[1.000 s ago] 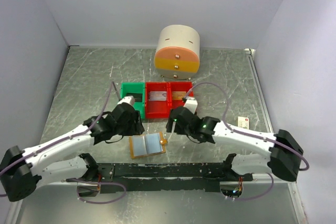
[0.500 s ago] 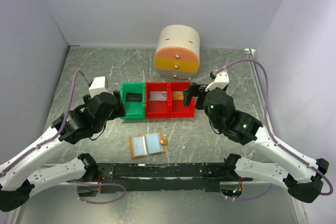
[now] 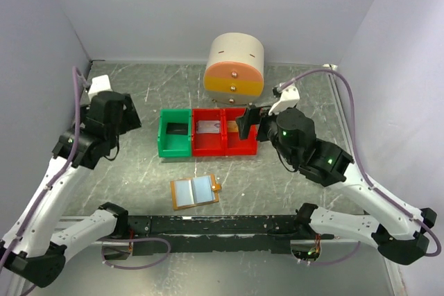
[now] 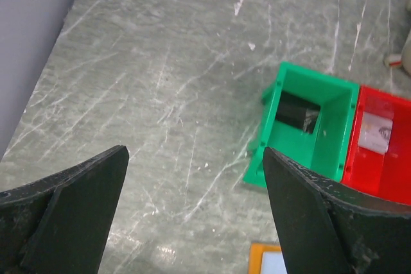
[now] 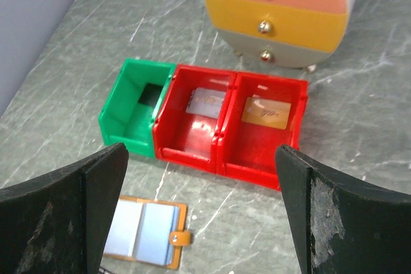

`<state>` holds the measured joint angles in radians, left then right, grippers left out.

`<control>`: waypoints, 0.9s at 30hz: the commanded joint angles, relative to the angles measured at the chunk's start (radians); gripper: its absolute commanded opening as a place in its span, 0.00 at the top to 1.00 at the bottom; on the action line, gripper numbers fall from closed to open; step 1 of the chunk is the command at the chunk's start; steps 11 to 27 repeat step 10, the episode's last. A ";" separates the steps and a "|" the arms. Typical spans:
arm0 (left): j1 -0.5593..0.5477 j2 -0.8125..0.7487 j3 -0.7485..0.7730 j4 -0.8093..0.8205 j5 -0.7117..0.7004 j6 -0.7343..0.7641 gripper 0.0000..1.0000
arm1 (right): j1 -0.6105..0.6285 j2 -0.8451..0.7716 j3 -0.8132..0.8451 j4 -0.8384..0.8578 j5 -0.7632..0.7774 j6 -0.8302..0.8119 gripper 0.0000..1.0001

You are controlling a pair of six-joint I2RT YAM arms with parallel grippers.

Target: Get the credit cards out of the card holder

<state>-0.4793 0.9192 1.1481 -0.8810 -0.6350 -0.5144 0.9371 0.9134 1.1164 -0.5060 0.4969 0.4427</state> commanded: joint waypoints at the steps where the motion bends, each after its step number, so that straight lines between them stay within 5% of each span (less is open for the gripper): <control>1: 0.109 0.038 0.107 0.005 0.184 0.058 0.03 | -0.002 0.025 0.114 -0.074 0.130 -0.043 0.00; 27: 0.110 -0.042 0.110 -0.032 0.219 0.022 0.00 | -0.002 0.019 0.089 -0.077 0.168 -0.031 0.00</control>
